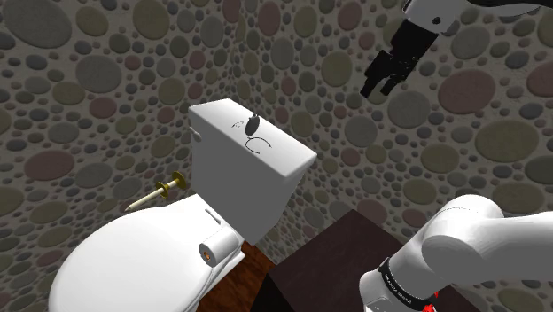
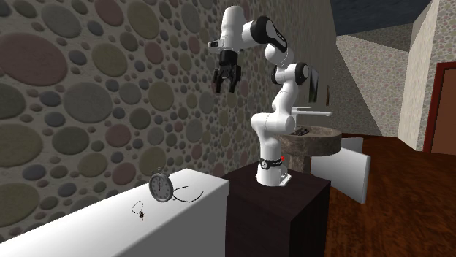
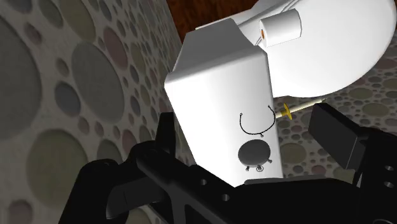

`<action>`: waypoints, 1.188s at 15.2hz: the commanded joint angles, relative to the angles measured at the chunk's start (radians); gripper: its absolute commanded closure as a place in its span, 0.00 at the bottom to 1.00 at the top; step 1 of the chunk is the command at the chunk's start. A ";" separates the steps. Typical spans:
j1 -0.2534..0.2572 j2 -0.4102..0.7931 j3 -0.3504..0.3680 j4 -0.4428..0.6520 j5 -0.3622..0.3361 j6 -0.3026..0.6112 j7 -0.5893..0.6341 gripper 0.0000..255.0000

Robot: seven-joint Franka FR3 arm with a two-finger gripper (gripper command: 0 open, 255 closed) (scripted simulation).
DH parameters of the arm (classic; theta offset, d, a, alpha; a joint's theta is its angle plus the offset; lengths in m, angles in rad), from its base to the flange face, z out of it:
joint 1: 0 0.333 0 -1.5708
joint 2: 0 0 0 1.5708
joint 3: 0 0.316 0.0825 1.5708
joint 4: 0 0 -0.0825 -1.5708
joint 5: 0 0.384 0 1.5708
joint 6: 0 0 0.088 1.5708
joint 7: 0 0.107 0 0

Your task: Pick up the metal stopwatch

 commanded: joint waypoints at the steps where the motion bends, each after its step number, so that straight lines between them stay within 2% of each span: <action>1: 0.000 0.000 0.000 0.000 0.000 0.000 0.000 0.00; 10: -0.068 0.209 0.210 -0.014 0.062 0.207 0.427 0.00; 14: -0.105 0.346 0.294 0.033 0.055 0.284 0.619 0.00; 18: -0.144 0.501 0.367 0.110 0.018 0.343 0.816 0.00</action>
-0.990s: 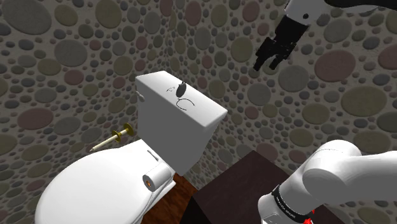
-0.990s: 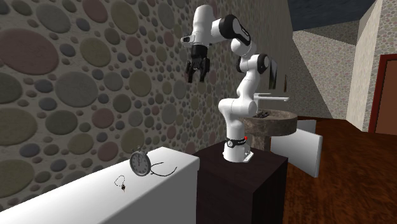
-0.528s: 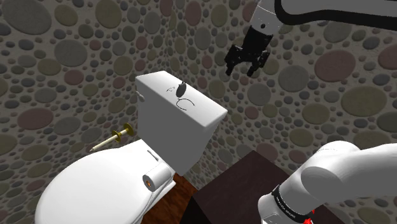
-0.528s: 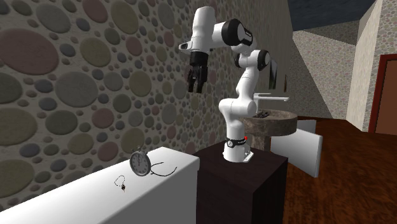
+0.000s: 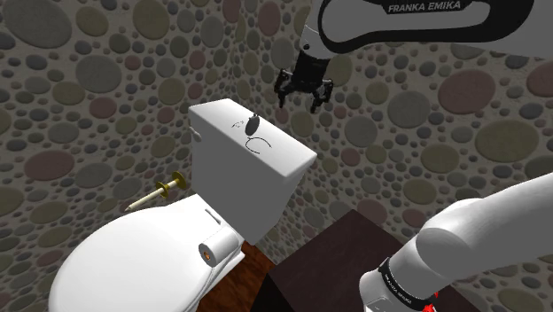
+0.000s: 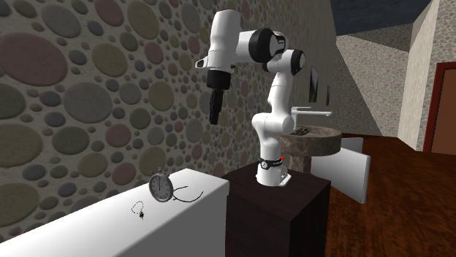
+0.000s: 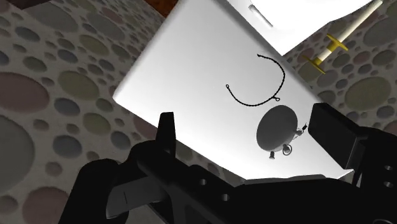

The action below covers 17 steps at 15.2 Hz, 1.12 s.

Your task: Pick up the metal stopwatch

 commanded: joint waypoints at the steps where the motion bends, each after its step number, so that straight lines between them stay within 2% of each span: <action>1: -0.019 0.085 0.034 0.039 -0.025 0.033 0.107 0.00; 8: -0.044 0.391 0.093 0.247 -0.162 0.066 0.453 0.00; 15: 0.003 0.695 0.054 0.524 -0.279 0.028 0.730 0.00; 17: 0.004 0.702 0.050 0.508 -0.284 0.051 0.735 0.00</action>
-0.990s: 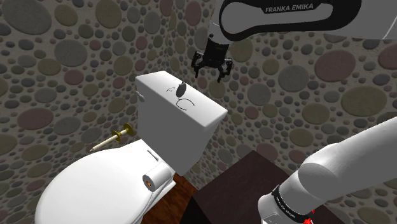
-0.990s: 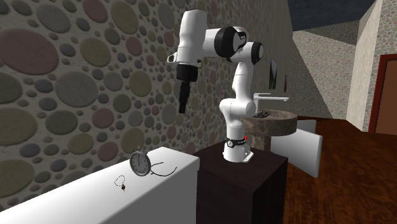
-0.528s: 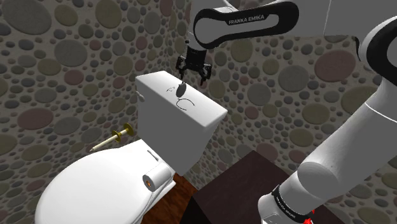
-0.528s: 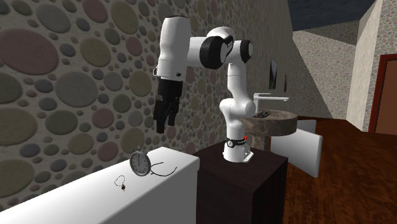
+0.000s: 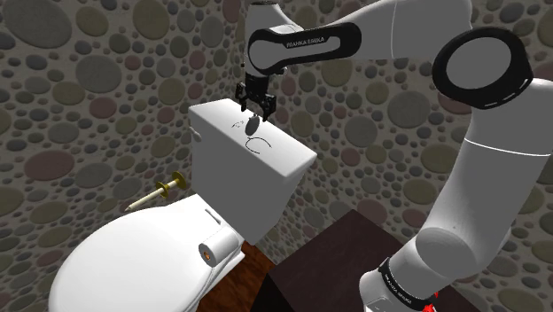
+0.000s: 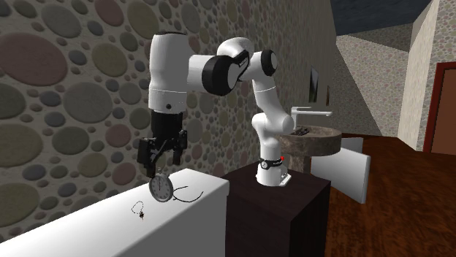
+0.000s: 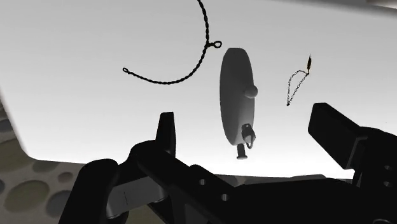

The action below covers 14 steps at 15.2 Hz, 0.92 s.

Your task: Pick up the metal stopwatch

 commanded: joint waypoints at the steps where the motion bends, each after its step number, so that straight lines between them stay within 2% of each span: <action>1: 0.004 0.019 -0.004 -0.006 -0.009 0.022 0.018 0.00; 8: 0.006 0.039 -0.009 -0.039 -0.023 0.073 0.033 0.00; 9: 0.006 0.040 -0.009 -0.039 -0.023 0.073 0.033 1.00; 14: 0.006 0.040 -0.009 -0.039 -0.023 0.074 0.033 1.00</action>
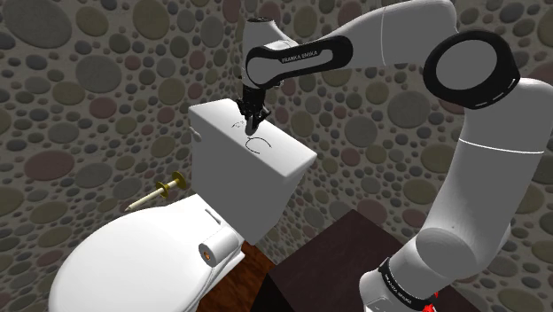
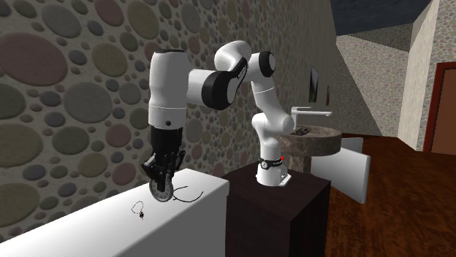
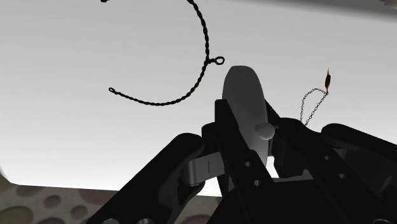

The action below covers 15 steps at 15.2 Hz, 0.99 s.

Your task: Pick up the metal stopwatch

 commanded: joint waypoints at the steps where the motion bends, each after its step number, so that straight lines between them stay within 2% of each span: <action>1: 0.000 0.000 0.000 0.000 0.000 0.000 0.000 1.00; 4: 0.000 -0.001 0.000 0.000 0.000 0.000 0.000 1.00; 15: -0.002 -0.044 0.011 0.088 0.029 -0.126 -0.033 1.00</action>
